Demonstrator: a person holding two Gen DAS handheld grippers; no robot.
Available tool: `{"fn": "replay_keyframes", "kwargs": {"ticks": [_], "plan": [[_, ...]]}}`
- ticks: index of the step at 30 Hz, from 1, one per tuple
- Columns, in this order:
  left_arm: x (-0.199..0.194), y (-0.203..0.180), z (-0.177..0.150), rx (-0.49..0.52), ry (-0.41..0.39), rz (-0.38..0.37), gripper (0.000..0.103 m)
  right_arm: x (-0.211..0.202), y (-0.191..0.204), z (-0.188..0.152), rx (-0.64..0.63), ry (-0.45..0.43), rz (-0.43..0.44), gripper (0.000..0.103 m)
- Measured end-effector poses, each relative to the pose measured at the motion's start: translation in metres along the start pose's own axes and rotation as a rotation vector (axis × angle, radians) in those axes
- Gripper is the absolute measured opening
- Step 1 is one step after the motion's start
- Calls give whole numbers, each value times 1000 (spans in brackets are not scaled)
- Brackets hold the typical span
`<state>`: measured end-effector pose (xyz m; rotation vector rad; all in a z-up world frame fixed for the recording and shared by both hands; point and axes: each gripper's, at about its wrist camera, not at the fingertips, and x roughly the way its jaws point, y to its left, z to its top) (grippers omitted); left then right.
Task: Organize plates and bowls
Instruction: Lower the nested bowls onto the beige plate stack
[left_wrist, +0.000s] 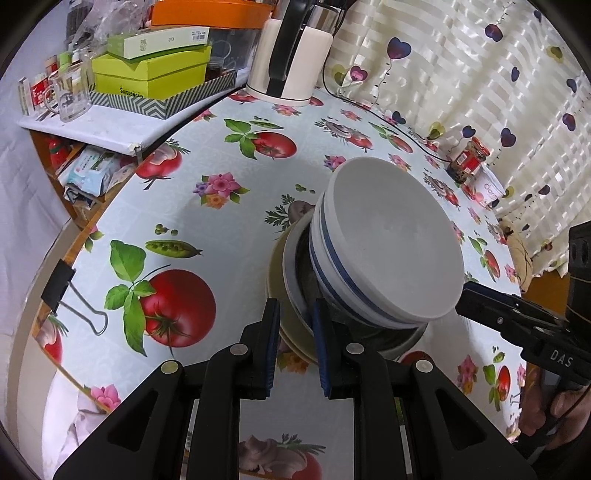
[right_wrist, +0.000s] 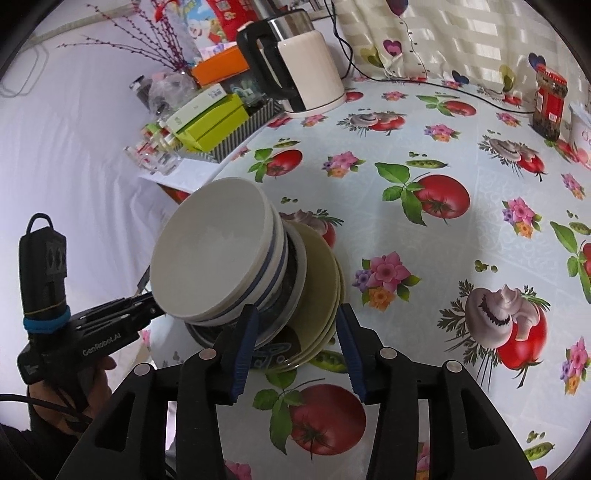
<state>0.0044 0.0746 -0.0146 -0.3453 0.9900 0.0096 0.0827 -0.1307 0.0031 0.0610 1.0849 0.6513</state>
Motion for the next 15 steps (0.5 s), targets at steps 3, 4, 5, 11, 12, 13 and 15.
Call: {"fn": "replay_keyframes", "kwargs": {"ticks": [3,4,5,11,12,13,15], "plan": [[-2,-1,-2,4,-5,0,19,-4,4,-3,-14,-6,-6,45],[-3,-2,-2,5,-6,0,19,-4,6,-4,-17,-8,-8,45],[-3,-2,-3,7,-6,-2,19,-6,7,-5,-21,-10,-8,45],[-1,-8,-5,19,-1,-14,19,-6,9,-9,-17,-6,-5,45],[-1,-9,-5,20,0,-14,19,-6,9,-9,-17,-5,-6,45],[-1,-10,-5,24,0,-19,19,-6,9,-9,-17,-5,-7,45],[0,-11,-6,27,1,-20,19,-6,9,-10,-14,-2,-7,45]]}}
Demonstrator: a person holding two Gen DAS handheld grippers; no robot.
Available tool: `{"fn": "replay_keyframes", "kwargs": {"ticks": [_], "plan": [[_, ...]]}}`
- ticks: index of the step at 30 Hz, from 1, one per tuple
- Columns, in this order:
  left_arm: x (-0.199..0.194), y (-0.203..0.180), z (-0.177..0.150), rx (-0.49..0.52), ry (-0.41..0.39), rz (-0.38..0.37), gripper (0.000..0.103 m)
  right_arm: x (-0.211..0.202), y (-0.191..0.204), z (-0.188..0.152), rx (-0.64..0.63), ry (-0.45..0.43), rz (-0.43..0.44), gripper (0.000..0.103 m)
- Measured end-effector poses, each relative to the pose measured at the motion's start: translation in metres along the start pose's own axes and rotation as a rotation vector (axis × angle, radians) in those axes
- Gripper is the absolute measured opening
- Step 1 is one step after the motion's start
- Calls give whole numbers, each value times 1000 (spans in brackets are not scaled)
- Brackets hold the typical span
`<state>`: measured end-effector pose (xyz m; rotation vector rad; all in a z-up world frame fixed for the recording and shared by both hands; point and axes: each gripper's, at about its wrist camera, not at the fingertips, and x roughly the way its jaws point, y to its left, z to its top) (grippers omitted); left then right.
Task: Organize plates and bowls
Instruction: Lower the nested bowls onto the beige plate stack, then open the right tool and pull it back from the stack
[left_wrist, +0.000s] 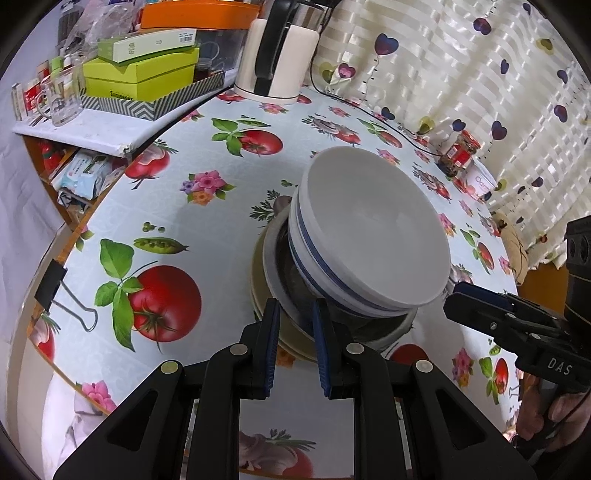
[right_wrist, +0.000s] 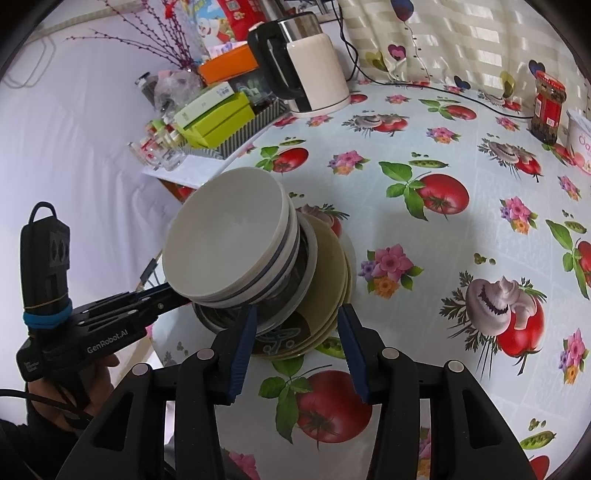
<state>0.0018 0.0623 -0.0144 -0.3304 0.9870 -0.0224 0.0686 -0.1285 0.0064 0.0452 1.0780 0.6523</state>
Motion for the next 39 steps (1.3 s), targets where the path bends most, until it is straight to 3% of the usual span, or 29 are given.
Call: {"fn": "replay_keyframes", "kwargs": {"ticks": [14,25,39], "plan": [[2,-6,-3,18,2,-3,19,0,2,-2,-10,4,-5,45],[-19,-12,-8,52,-49,90,19,-9,7,-6,-38,-12,-32,46],[-45,-28,-17,96,-100,129,19,-28,35,-16,-139,-40,-91,56]]}}
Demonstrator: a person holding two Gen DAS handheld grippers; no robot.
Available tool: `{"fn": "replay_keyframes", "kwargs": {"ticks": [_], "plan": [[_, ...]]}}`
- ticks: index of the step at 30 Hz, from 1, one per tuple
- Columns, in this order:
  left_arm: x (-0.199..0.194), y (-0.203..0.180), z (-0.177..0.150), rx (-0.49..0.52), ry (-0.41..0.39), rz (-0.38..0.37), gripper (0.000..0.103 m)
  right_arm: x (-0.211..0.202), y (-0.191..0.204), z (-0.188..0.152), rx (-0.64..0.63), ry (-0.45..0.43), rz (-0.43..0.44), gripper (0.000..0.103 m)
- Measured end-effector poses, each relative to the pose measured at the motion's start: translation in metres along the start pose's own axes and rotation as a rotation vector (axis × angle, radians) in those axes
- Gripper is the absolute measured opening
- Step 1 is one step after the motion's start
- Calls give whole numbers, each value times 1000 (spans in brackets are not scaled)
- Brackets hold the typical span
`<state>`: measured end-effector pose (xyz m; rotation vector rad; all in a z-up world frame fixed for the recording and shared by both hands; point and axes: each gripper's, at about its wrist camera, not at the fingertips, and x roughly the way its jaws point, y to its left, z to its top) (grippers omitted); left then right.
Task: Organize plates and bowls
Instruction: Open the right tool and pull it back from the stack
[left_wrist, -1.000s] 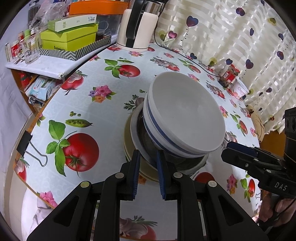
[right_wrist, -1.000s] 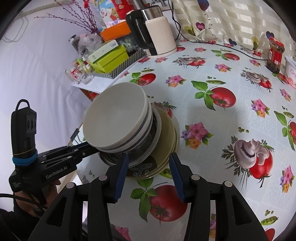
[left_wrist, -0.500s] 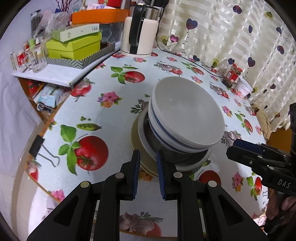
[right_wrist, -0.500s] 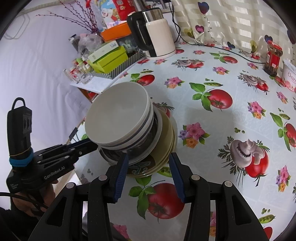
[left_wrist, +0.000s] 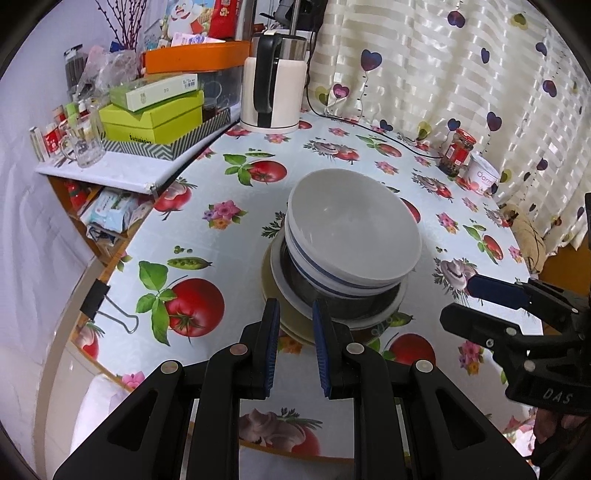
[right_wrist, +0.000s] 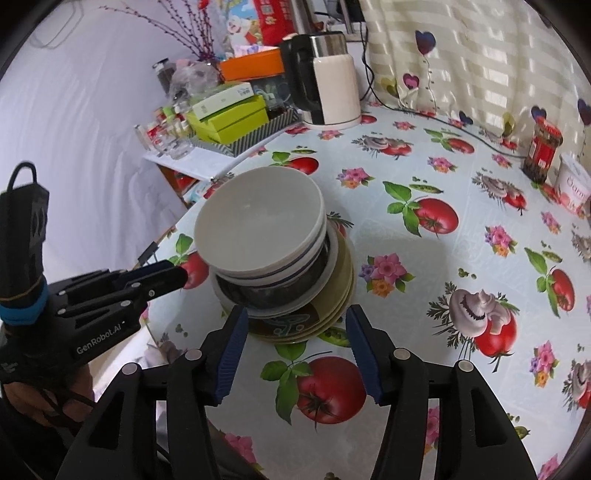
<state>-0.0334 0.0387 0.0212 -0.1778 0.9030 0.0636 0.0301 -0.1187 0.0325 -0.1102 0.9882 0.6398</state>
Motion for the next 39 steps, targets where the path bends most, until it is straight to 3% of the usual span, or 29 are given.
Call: {"fn": "replay_keyframes", "kwargs": {"ticks": [16,39], "plan": [[-9,-8,-8,22,4,10,19,-14,21,-15,-64,-19,-57,62],[13,-2,-12,-13,61,4,19,0,19,-15,-60,20,-52,64]]}}
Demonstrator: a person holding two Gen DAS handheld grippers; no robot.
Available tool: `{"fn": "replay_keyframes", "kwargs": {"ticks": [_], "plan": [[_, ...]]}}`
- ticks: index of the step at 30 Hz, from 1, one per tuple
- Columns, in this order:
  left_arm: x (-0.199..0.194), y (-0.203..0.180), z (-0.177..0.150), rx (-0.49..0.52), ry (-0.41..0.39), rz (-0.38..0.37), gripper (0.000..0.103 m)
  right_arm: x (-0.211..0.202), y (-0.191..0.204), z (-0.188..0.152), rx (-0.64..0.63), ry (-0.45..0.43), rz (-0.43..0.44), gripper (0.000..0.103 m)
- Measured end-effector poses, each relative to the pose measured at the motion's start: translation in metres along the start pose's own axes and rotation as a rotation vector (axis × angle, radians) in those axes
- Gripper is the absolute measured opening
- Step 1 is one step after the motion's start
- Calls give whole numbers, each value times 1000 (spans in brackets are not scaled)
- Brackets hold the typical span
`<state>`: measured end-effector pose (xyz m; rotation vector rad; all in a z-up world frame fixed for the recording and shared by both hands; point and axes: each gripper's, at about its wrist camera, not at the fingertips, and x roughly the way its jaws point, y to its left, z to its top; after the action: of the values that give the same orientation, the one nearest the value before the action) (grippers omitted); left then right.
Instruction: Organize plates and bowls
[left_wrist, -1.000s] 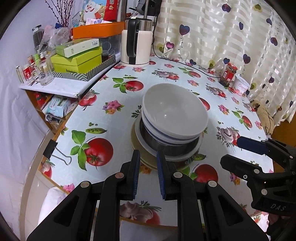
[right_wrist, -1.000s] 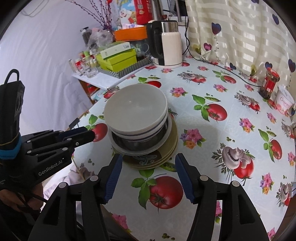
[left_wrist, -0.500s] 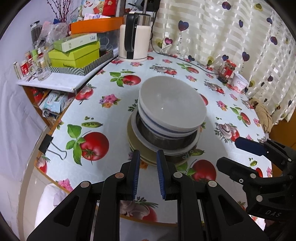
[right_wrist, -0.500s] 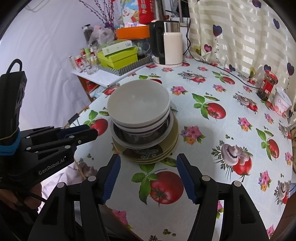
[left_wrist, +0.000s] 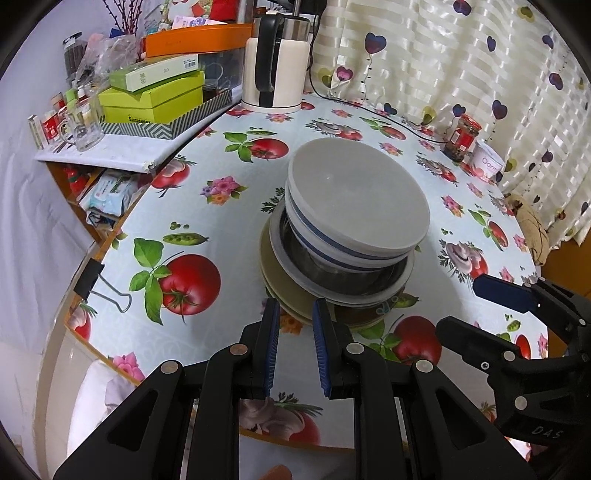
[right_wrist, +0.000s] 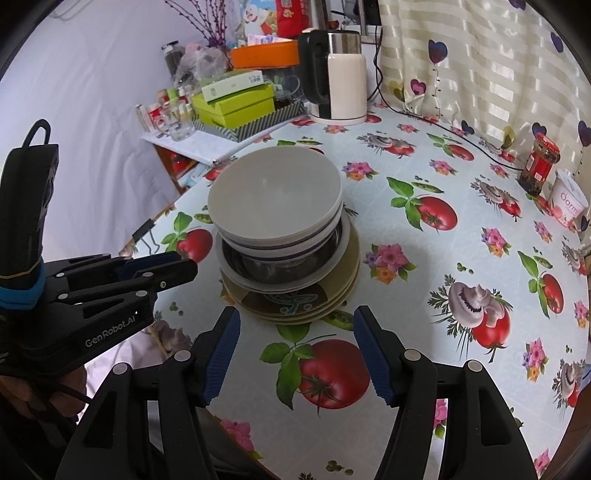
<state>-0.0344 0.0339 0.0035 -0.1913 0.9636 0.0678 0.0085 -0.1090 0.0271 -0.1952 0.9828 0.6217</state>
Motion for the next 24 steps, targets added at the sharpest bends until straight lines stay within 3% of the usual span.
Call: {"fn": "replay_keyframes", "kwargs": {"ticks": [24], "plan": [[8,-1,0,14,19,31,19,6,0,1,-2,10,0,65]]}}
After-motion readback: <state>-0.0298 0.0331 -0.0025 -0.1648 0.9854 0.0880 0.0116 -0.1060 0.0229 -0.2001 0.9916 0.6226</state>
